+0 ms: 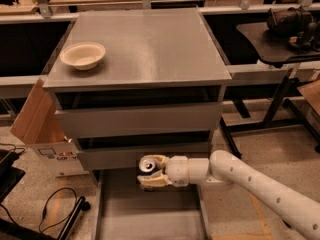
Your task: Place pepsi can into bottom drawer
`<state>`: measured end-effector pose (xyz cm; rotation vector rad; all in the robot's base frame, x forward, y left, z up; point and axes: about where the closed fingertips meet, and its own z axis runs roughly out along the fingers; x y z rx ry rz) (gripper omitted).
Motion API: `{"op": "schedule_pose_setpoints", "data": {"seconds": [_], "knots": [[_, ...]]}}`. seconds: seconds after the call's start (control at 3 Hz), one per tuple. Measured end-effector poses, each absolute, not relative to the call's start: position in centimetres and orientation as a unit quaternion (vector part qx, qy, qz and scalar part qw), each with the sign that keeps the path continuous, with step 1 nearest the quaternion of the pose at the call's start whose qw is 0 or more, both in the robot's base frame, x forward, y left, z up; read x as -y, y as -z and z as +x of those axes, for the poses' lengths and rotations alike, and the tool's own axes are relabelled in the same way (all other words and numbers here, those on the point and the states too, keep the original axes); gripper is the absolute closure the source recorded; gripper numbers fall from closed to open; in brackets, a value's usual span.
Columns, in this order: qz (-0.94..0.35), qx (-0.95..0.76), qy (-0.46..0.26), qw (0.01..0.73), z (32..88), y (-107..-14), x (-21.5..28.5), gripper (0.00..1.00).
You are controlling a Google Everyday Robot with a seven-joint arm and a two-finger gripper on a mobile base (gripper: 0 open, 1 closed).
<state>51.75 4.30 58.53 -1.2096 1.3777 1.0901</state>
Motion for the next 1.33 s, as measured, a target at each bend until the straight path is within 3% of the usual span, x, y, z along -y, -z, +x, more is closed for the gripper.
{"op": "schedule_pose_setpoints", "data": {"seconds": [1.33], "knots": [[-0.502, -0.538, -0.52, 0.432, 49.8, -39.1, -11.6, 1.0]]}}
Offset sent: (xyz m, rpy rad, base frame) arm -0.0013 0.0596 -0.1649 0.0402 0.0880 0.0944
